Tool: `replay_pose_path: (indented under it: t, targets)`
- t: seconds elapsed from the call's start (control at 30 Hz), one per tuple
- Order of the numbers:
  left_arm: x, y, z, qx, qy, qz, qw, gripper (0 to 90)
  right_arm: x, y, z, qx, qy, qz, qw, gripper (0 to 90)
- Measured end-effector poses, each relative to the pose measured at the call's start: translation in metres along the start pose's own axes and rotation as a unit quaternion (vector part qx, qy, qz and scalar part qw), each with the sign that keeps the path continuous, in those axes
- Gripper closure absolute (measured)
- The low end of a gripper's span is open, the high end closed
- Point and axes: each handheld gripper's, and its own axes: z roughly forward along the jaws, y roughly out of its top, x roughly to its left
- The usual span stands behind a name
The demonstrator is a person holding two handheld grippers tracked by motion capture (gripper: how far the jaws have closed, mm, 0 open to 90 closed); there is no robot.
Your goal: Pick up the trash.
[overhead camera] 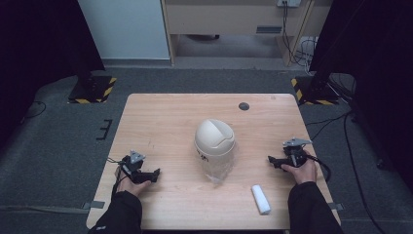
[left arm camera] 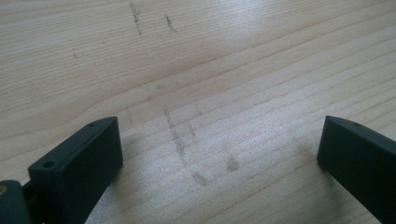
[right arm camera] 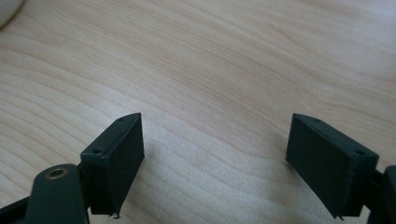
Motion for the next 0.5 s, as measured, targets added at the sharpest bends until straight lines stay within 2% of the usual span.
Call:
replay_pose_path:
  t: [0.2,0.47,0.5]
  targets:
    - [-0.001,0.001,0.001,-0.001,-0.006,0.004,1.0000,0.4,0.000,0.009,-0.009,-0.045,0.013,0.000,0.9989,19.3]
    - [-0.004,0.002,0.001,-0.001,-0.016,0.016,0.9998,0.8,0.002,0.017,-0.017,-0.078,0.026,-0.002,0.9966,19.8]
    - [-0.004,0.002,0.001,-0.001,-0.015,0.016,0.9998,0.8,0.002,0.021,-0.020,-0.090,0.028,-0.002,0.9955,19.8]
